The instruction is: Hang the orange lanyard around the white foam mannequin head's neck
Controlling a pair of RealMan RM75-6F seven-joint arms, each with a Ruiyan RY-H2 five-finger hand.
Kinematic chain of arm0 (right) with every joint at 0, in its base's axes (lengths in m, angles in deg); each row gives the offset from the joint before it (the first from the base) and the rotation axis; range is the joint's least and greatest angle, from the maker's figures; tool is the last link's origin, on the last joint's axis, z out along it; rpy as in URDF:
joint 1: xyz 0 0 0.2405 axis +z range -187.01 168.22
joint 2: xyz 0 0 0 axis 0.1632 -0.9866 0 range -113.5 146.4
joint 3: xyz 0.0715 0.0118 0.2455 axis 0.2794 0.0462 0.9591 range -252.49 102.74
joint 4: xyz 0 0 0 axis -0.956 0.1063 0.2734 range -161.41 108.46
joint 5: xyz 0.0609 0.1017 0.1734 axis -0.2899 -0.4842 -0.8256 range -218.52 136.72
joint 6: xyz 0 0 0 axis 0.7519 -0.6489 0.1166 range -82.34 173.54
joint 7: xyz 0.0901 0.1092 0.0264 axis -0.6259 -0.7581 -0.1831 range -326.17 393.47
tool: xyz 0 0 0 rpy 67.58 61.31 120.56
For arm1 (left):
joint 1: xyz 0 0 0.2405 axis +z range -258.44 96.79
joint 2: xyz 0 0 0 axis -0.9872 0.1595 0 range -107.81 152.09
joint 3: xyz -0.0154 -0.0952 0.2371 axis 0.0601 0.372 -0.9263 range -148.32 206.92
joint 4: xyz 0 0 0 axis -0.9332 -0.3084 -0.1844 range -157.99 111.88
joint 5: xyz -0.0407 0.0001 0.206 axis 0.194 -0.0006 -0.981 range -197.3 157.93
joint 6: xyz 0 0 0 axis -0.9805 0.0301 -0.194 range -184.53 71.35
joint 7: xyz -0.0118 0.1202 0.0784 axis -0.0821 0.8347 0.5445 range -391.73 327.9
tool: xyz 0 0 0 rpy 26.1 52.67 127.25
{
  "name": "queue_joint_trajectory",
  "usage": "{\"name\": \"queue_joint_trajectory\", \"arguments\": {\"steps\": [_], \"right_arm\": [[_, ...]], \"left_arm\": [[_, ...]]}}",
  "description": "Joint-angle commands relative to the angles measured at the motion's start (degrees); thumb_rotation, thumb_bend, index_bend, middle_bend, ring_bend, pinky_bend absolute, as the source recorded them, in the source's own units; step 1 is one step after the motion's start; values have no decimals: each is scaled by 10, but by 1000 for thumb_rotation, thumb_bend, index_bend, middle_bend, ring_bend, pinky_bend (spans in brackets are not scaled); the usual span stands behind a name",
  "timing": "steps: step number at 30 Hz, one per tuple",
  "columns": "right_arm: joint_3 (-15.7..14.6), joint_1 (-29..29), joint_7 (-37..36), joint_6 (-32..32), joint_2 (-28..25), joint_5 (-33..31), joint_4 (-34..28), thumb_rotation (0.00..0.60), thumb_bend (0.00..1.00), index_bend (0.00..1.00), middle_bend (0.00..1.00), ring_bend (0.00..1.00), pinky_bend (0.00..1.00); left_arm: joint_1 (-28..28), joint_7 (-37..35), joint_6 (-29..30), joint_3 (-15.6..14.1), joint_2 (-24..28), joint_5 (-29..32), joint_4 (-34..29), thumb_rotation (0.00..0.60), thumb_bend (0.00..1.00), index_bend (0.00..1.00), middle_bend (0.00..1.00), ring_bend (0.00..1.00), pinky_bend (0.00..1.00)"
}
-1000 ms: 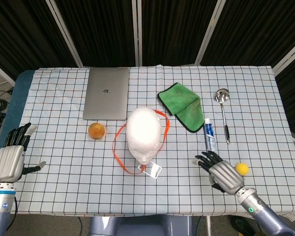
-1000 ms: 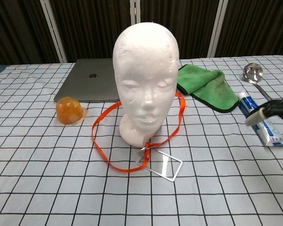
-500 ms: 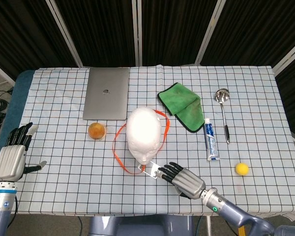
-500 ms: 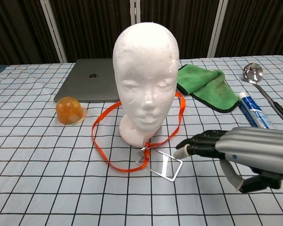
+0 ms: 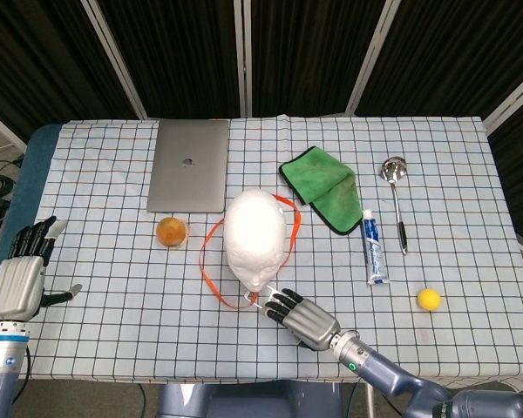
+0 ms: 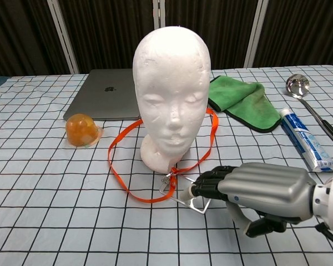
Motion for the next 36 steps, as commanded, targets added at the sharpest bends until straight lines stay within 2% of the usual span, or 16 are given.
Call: {"name": "queue_joint_trajectory", "arguments": {"steps": [1, 13, 19, 24, 36], "right_arm": [[1, 3, 14, 4, 11, -17, 3, 600, 1000, 135, 111, 12, 39], [-6, 15, 51, 22, 23, -63, -3, 600, 1000, 179, 183, 78, 83], [-16, 21, 46, 35, 10, -77, -23, 600, 1000, 220, 238, 139, 143], [-25, 22, 22, 37, -6, -69, -43, 600, 1000, 236, 253, 157, 164], [-66, 30, -22, 58, -49, -27, -86, 600, 1000, 245, 261, 166, 175]], "left_arm": [[1, 1, -3, 2, -1, 0, 0, 600, 51, 0, 0, 0, 0], [6, -8, -18, 15, 4, 8, 2, 600, 51, 0, 0, 0, 0], [7, -10, -24, 18, 6, 9, 2, 600, 51, 0, 0, 0, 0], [9, -9, -27, 20, 6, 7, 2, 600, 51, 0, 0, 0, 0], [12, 2, -31, 23, 1, 5, 0, 600, 51, 0, 0, 0, 0]]}}
